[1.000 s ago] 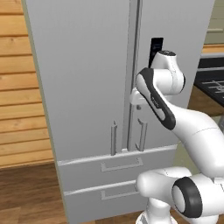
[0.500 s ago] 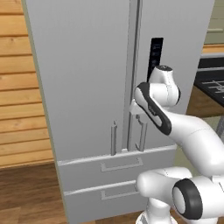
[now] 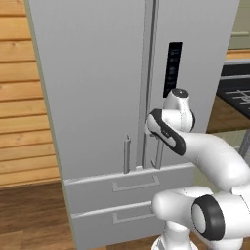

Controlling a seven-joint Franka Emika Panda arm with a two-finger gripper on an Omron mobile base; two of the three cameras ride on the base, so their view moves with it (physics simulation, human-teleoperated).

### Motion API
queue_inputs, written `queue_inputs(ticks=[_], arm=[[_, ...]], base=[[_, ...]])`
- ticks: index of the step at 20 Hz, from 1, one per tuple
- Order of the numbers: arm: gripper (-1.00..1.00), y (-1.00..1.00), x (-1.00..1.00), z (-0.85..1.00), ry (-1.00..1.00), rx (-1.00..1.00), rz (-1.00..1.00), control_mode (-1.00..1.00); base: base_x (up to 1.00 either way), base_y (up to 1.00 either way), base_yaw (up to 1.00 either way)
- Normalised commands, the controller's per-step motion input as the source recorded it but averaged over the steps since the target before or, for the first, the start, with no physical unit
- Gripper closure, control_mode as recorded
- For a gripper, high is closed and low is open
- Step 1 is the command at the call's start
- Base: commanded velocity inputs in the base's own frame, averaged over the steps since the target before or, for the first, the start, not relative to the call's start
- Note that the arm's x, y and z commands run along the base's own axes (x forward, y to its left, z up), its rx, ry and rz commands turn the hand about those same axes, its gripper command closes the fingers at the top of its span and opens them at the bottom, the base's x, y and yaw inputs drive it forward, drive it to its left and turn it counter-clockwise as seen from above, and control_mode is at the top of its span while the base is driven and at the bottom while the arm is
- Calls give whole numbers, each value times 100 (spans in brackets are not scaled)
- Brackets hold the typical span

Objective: Take the strawberry from the fridge and place it on top of the pancake, located on the dining counter.

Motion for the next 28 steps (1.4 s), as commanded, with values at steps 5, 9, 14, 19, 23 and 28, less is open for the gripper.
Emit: queue_inputs(ticks=[5,9,14,19,23,28], arm=[[-100,-18,69,-38,3,0,0,-100],[-100,-19,36,-40,-1,-1,0,-100],[-100,-21,8,-51,-3,-2,0,-100],[-100,-3,0,-46,-3,-1,0,-100],[100,0,-7,-22,-6,0,0,-100],[100,-9,-26,-16,-3,0,0,-100]], base=[[0,0,0],[0,0,0],[0,0,0],[0,0,0],[0,0,0],[0,0,0]])
